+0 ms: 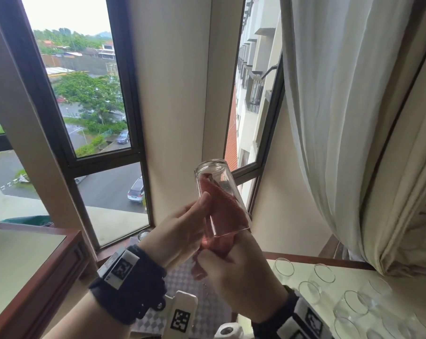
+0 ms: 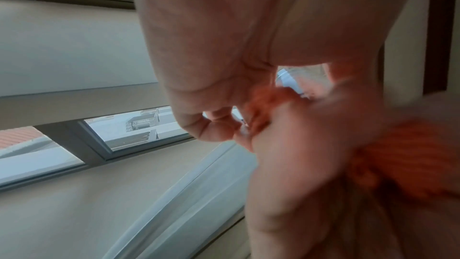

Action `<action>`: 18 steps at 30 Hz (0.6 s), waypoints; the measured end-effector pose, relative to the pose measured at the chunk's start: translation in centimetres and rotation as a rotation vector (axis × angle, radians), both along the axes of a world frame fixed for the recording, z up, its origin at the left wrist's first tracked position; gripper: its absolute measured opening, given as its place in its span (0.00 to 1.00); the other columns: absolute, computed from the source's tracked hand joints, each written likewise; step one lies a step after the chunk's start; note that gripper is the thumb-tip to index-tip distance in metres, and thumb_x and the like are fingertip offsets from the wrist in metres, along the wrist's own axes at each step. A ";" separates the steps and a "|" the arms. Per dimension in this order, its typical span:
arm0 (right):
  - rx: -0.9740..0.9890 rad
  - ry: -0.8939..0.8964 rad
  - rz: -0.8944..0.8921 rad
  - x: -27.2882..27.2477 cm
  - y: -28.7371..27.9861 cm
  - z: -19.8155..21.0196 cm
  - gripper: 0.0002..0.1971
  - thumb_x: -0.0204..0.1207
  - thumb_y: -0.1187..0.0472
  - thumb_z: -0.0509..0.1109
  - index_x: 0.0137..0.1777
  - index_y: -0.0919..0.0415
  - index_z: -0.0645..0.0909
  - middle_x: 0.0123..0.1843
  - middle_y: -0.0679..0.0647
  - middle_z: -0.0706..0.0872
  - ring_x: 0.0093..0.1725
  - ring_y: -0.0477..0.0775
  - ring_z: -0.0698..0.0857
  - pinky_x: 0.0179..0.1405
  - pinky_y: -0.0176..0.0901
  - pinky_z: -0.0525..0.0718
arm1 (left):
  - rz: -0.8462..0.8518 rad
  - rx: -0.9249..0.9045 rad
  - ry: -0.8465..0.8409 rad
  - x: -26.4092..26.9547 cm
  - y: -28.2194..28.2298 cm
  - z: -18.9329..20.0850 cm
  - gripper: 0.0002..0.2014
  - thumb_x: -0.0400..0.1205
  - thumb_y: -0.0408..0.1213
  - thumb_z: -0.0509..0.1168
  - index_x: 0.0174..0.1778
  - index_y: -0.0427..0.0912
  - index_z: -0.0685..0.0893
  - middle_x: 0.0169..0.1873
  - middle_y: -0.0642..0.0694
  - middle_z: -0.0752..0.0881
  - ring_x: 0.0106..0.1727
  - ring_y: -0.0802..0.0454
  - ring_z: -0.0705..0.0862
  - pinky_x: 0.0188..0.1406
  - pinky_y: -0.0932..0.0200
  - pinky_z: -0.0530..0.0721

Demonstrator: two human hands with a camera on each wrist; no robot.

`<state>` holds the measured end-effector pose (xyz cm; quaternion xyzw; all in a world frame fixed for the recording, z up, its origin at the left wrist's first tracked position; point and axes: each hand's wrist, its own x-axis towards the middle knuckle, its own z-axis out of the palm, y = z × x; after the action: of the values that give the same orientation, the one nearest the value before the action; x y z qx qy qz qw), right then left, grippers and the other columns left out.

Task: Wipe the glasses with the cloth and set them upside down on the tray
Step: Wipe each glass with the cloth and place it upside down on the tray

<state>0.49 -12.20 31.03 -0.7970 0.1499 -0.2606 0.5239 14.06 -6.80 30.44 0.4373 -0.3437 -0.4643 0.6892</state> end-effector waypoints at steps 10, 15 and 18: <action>-0.780 -0.002 -0.273 0.1 -1.6 -1.6 0.27 0.72 0.61 0.70 0.74 0.55 0.76 0.73 0.51 0.83 0.60 0.40 0.85 0.56 0.29 0.83 | 0.142 0.042 -0.083 0.2 -0.9 1.1 0.32 0.78 0.65 0.70 0.65 0.41 0.92 0.69 0.30 0.89 0.79 0.26 0.79 0.87 0.22 0.62; -0.939 0.179 -0.352 0.1 -1.1 -2.2 0.19 0.69 0.55 0.75 0.61 0.52 0.79 0.61 0.52 0.89 0.35 0.51 0.87 0.30 0.41 0.89 | 0.161 0.049 -0.213 0.5 -1.0 0.6 0.33 0.78 0.64 0.74 0.59 0.34 0.92 0.62 0.21 0.87 0.61 0.33 0.85 0.78 0.20 0.70; -0.849 0.309 -0.412 0.0 -1.1 -2.6 0.09 0.73 0.50 0.73 0.51 0.50 0.83 0.40 0.50 0.90 0.28 0.50 0.86 0.26 0.41 0.88 | 0.162 0.019 -0.311 0.2 -1.1 0.2 0.34 0.75 0.64 0.75 0.56 0.32 0.91 0.56 0.17 0.85 0.51 0.38 0.81 0.58 0.35 0.77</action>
<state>0.51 -13.35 28.40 -0.9231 0.2608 -0.2757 0.0624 14.28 -7.92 30.66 0.5366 -0.4056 -0.3371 0.6588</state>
